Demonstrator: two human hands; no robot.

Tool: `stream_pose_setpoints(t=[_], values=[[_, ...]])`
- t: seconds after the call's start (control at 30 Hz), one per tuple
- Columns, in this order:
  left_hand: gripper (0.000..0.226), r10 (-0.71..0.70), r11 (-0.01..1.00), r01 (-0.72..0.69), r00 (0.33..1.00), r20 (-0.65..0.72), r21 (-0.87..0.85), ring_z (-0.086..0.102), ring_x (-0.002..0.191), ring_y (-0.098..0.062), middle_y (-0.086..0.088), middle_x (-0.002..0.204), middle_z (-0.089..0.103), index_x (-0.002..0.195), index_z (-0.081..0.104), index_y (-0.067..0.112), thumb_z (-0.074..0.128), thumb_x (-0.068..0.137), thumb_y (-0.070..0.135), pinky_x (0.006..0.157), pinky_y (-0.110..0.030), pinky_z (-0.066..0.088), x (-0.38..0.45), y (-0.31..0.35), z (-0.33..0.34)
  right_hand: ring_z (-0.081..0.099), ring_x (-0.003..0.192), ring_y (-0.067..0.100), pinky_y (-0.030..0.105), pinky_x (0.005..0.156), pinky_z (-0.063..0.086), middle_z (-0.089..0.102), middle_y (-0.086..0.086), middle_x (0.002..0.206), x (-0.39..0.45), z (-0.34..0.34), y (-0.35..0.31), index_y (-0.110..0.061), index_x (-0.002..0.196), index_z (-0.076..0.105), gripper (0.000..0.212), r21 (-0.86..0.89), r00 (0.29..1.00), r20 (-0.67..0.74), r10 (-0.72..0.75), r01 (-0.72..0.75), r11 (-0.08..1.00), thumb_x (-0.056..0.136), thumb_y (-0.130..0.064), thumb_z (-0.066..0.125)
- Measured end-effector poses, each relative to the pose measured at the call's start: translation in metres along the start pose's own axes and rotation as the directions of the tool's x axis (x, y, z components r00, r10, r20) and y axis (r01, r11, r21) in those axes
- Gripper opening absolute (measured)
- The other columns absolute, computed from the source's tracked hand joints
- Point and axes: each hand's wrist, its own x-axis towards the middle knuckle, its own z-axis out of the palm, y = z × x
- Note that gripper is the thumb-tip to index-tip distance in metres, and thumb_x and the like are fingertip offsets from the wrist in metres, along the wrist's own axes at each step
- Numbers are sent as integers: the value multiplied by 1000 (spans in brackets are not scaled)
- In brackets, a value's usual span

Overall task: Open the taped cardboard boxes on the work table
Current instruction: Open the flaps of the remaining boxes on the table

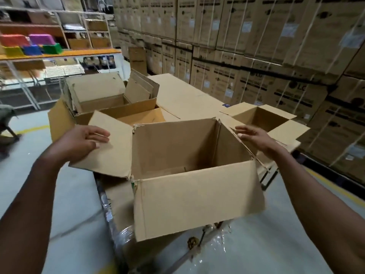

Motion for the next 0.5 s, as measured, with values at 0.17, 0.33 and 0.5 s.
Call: stream_pose_setpoints(t=[0.17, 0.33, 0.5], values=[[43, -2, 986, 17, 996, -91, 166, 62, 112, -14, 4, 108, 73, 113, 72, 20, 54, 91, -12, 90, -29, 42, -5, 31, 18, 41, 141, 19, 46, 122, 25, 51, -2, 149, 14, -11, 55, -38, 127, 63, 45, 111, 998, 69, 12, -20, 994, 101, -5, 48], [41, -37, 971, 77, 984, -175, 228, 58, 94, -3, 3, 111, 72, 116, 72, 19, 52, 94, -9, 72, -25, 43, -9, 51, 29, 37, 141, 24, 52, 115, 30, 30, -9, 163, 15, -20, 82, -36, 132, 65, 40, 202, 985, 171, 26, -61, 978, 103, -18, 44], [40, -73, 975, 117, 972, -224, 190, 61, 101, -13, 1, 111, 74, 115, 73, 16, 52, 94, -10, 67, -29, 44, -16, 61, 37, 50, 119, 9, 21, 82, 38, 56, -18, 141, 15, -36, 80, -23, 130, 68, 40, 319, 994, 101, 33, -64, 946, 98, -6, 52]])
